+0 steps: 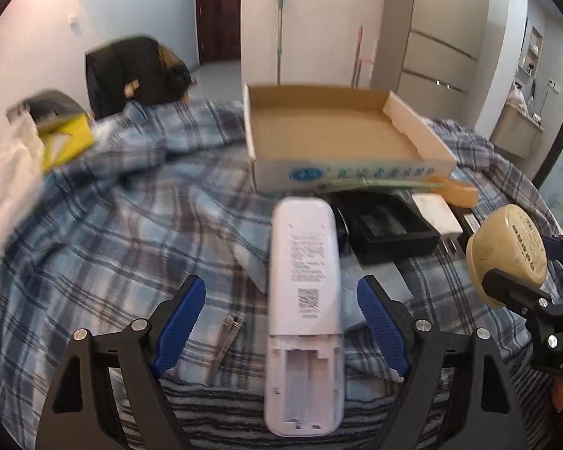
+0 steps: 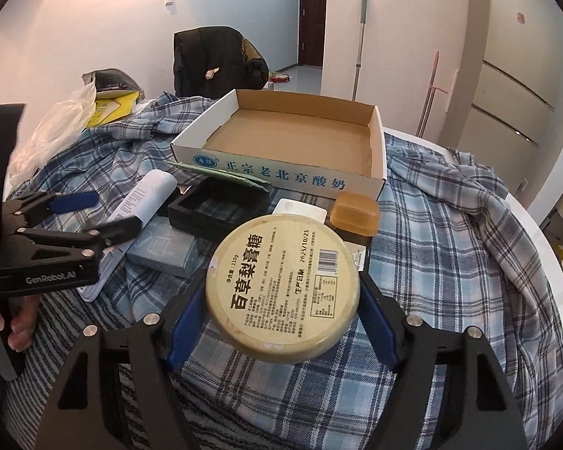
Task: Organize rigid objects
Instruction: 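Grasp the round cream tin with the right tool while the left tool grasps the white remote, then lower the white remote into the cardboard box and open the left tool while the right tool carries the tin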
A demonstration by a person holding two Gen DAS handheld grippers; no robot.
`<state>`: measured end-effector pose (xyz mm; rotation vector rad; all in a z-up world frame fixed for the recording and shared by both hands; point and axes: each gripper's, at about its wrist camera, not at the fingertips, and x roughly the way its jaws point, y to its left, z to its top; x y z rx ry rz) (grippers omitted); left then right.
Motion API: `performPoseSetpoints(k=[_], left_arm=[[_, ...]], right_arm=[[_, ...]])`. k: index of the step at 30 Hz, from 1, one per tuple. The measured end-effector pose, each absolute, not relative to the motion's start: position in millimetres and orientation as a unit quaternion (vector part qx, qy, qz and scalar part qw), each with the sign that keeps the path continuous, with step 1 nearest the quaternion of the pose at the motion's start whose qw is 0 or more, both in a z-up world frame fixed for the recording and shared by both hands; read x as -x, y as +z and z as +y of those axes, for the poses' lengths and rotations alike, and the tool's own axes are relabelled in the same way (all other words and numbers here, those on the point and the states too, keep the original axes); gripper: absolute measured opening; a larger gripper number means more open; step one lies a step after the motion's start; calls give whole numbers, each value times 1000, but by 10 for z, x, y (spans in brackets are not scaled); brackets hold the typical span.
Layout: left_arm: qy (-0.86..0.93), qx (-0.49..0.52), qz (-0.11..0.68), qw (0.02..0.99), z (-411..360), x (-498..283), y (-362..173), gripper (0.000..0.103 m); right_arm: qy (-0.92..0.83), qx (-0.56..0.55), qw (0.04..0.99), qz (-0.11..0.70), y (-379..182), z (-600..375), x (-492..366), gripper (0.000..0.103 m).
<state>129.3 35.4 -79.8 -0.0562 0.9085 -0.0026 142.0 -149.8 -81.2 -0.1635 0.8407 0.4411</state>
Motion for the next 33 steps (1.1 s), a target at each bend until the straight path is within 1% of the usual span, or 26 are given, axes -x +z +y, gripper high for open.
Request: performPoseSetpoints(k=[1,2,3,4,5,8,11,23,29,33], left_arm=[[-1,30,459,888,343,-1346,-845,84],[-5,30,470,882,330,-1376,-876,78],[-13,38,463,885,326,-1363,-858,66],[-13,40,460,887,327,-1353,-837,57],[-19,50,458,887,335,-1346,-817,42],[-16,78,459,885,375,-1325,-806,42],[-20,74,456,887,341,-1265,-785,42],[-34,60,424,903,275,-1072,-396,42],[-38,66,404,912,314,-1145,-96,42],[-37,64,399,914,330,-1385,87,42]], right_arm=[[214,76,885,406,-812,-1504,-1424,74],[215,72,885,407,-808,-1514,-1427,74],[214,70,885,407,-799,-1525,-1435,74],[212,69,887,405,-790,-1533,-1439,74],[210,68,888,403,-782,-1538,-1440,74],[207,67,889,402,-780,-1548,-1446,74],[210,62,886,409,-802,-1559,-1467,74],[196,54,895,397,-728,-1606,-1445,74],[183,57,903,384,-432,-1676,-1467,74],[176,52,909,374,-165,-1751,-1597,74]])
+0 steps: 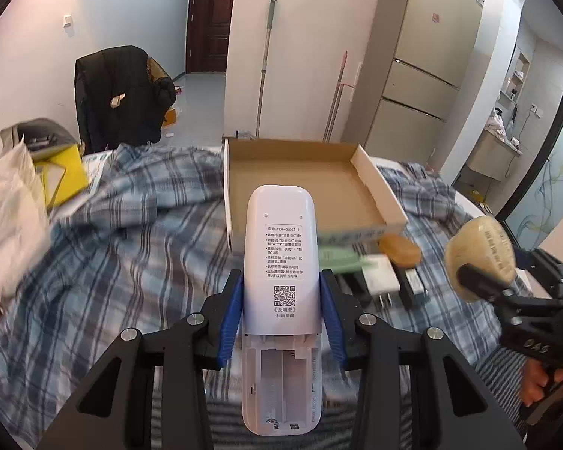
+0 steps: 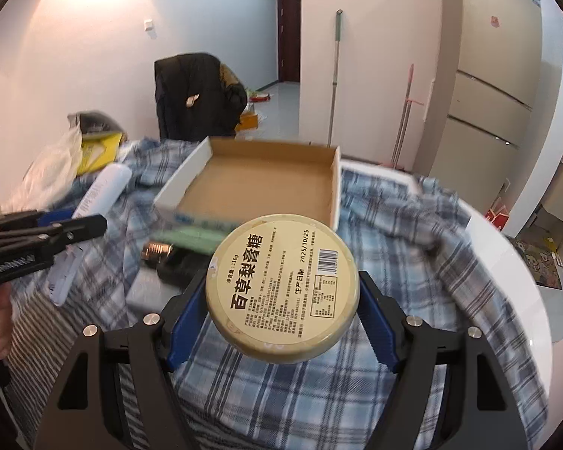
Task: Organize rigid objects
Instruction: 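Lower the white remote into the cardboard box and open the left tool while the right tool carries the tin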
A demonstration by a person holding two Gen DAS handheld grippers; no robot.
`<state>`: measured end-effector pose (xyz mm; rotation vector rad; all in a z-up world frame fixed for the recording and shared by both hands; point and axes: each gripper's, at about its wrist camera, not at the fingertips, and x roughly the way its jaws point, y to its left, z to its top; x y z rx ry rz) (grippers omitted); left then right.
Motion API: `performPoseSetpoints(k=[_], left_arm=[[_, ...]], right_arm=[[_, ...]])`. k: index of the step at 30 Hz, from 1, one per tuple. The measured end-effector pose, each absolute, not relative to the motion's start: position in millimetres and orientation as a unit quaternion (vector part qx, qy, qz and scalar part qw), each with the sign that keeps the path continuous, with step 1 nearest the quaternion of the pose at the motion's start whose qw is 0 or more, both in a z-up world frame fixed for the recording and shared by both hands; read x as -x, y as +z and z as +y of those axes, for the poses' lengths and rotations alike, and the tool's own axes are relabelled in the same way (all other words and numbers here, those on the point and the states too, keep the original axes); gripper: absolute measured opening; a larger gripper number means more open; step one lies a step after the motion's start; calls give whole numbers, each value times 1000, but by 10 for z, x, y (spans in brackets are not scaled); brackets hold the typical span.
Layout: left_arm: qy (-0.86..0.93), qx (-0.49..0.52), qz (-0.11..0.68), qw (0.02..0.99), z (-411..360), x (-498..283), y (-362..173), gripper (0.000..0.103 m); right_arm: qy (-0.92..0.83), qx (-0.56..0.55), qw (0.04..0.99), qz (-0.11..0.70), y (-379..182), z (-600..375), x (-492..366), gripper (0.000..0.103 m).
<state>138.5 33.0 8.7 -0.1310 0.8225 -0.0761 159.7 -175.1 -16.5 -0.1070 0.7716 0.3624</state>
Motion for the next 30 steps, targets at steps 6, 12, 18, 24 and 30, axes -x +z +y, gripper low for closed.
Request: performPoseSetpoints(k=[6,12,18,24,30], left_arm=[[-32,74,391,917,320,-1883,229,42],[-18,93,367,925,323,-2333,387,42],[-38,93,369,924,372,-2757,270,42],[1,101,387,917,589,-2997,-208,42],[-14,137,396,908,632,-3143,-584,42]], right_arm=[[163,58,917,361,145,-1667,-2049,74],[131,7,937,323,442,-1537,-2548,74],[146,-34,932,330,455,-1325,-2882,74],[129,-19,927,351,-7,-1234,-3025,74],[130,-17,908,399,-406,-1247,-3227,74]])
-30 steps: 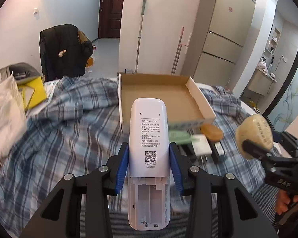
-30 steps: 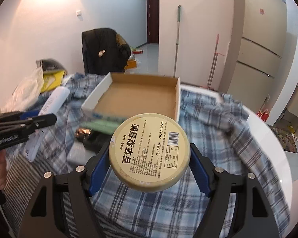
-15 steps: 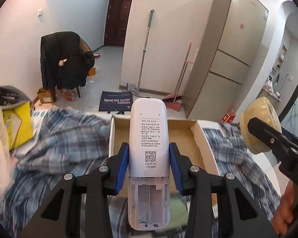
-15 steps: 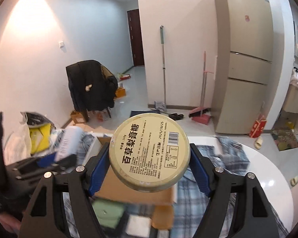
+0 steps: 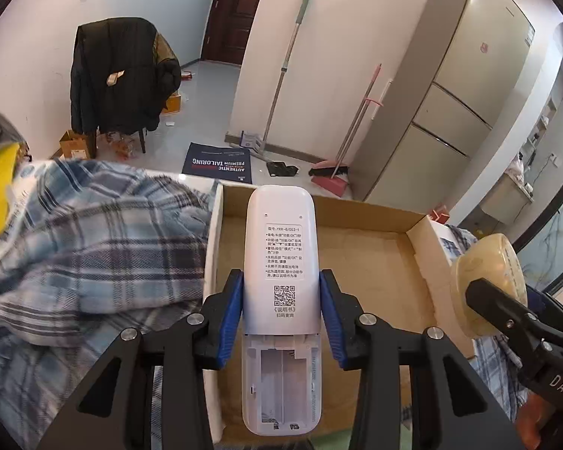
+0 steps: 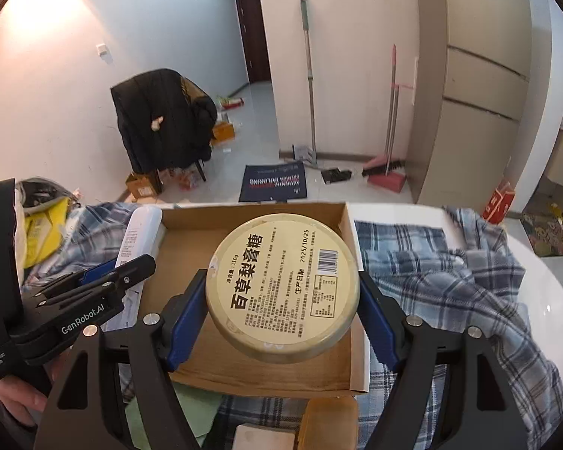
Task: Organize rigid objects
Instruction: 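Lower the white remote into the cardboard box and open the left tool while the right tool carries the tin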
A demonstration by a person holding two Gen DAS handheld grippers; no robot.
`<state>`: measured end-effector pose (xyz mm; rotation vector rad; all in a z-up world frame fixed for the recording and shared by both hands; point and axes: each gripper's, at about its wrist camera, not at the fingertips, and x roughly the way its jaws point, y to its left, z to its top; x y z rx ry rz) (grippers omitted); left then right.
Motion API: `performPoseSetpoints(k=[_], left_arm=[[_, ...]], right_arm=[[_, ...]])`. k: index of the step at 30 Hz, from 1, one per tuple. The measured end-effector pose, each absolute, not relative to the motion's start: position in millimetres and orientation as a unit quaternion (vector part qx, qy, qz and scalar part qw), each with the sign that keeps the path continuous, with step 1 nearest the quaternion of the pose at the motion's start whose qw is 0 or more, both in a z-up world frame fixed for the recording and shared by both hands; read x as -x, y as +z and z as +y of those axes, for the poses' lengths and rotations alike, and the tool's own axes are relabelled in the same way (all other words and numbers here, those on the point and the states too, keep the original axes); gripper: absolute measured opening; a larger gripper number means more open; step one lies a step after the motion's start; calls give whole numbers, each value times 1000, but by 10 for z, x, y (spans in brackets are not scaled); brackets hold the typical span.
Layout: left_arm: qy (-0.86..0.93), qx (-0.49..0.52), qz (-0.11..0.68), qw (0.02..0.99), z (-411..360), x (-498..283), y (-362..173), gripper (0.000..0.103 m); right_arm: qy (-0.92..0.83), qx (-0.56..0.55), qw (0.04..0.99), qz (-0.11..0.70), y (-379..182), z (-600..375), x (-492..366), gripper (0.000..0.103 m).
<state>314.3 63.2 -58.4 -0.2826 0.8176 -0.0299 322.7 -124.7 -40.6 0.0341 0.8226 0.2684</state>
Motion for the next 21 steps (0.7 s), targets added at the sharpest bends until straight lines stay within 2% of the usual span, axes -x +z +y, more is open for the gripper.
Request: performPoseSetpoints(k=[11,14,16,17,18,21], left_arm=[[-4,95,418,903,447,-3174,-819,42],[-5,85,395,915,417,-3085,-770,42],[-4,75,381,921,387,-3031,-723,55],[-4,73,374,925,377,-3007,-692,73],[-2,71,363,929,384,-2985,-650,79],[8,67,296,953,398,-2801,-461,81]], right_arm=[[114,-15,902,417,-593,-1344,-3292,74],[109,-1,907,407,-573,-1303,-3260,74],[106,8,912,397,-545,-1283,-3238,74],[109,6,912,396,-536,-1283,-3235,74],[112,3,911,397,-530,-1288,-3237,74],[117,-5,912,392,-505,-1313,-3227,74]])
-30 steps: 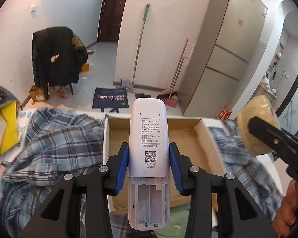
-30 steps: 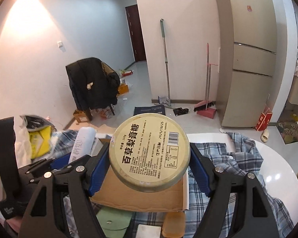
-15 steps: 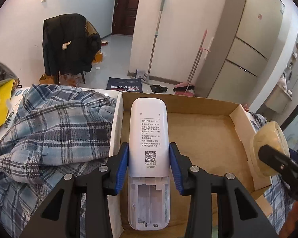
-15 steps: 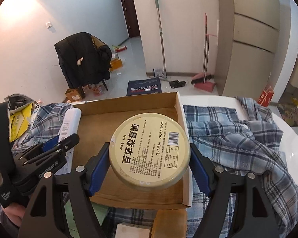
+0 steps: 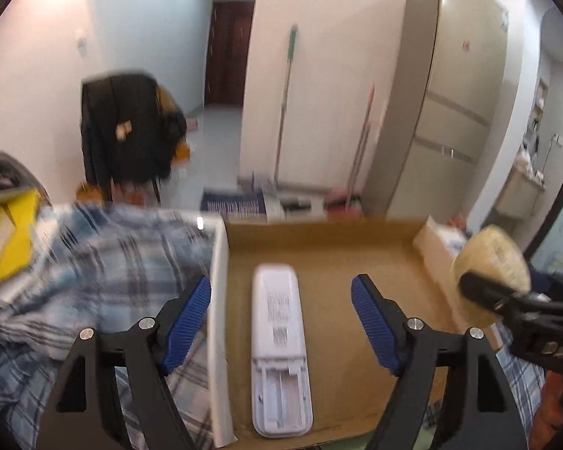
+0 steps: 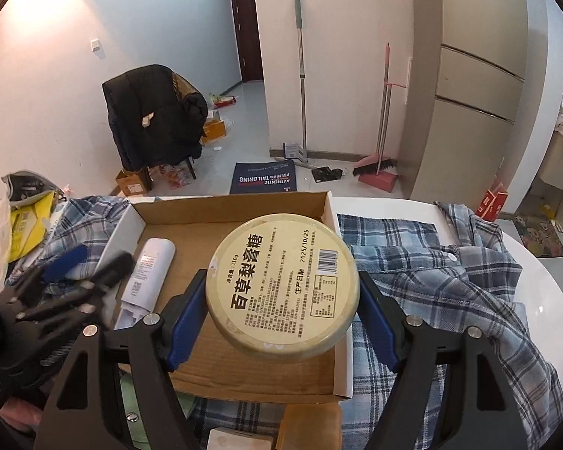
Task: Organize rigid objects
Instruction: 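Lower the white remote into the cardboard box and open the left tool while the right tool carries the tin, then place the cream tin in the box and open the right tool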
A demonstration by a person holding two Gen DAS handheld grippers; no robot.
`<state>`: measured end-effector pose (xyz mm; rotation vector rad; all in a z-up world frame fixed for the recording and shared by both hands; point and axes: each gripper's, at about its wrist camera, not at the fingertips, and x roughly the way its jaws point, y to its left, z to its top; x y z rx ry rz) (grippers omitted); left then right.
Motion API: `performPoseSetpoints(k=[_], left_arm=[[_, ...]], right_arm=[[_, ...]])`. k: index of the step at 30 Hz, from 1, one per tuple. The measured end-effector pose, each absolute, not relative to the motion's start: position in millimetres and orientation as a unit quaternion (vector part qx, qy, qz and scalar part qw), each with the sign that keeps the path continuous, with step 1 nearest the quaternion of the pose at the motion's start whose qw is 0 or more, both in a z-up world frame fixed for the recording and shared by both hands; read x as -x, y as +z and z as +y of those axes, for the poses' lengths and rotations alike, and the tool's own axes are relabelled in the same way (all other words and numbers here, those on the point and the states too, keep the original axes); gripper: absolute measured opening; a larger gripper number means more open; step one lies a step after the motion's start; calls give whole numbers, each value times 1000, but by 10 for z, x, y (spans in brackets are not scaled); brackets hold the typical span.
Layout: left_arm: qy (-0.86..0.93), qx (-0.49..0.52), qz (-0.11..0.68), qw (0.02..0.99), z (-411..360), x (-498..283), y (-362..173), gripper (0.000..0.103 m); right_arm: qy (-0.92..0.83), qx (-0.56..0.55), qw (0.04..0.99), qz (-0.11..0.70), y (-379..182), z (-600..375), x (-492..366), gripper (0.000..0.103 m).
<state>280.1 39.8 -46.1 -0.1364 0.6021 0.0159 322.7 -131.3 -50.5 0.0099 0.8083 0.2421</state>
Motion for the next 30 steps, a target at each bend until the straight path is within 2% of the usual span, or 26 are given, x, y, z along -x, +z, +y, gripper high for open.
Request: performPoseSetpoints(k=[4,5,17,21,30], left_arm=[[21,87,199,976,490,-2522,-208,95],[31,89,198,976,497,-2536,-174,103],[22,97,180,979,562,-2441,-77,103],[-11,75,199,977,523,-2470,-30,103],[-24,67,169,983,456,-2186,387,103]], right_arm=[[121,-7,912,392,-519,-1330,-3249,74],[120,-6,911,395,-537,-1338,-3268,74],[143,36,895,420,-824,-1124,-3314,74],[145,36,887,438,-928,-1110,-3361,74],[143,32,889,434,-873,-1148,-3333,74]])
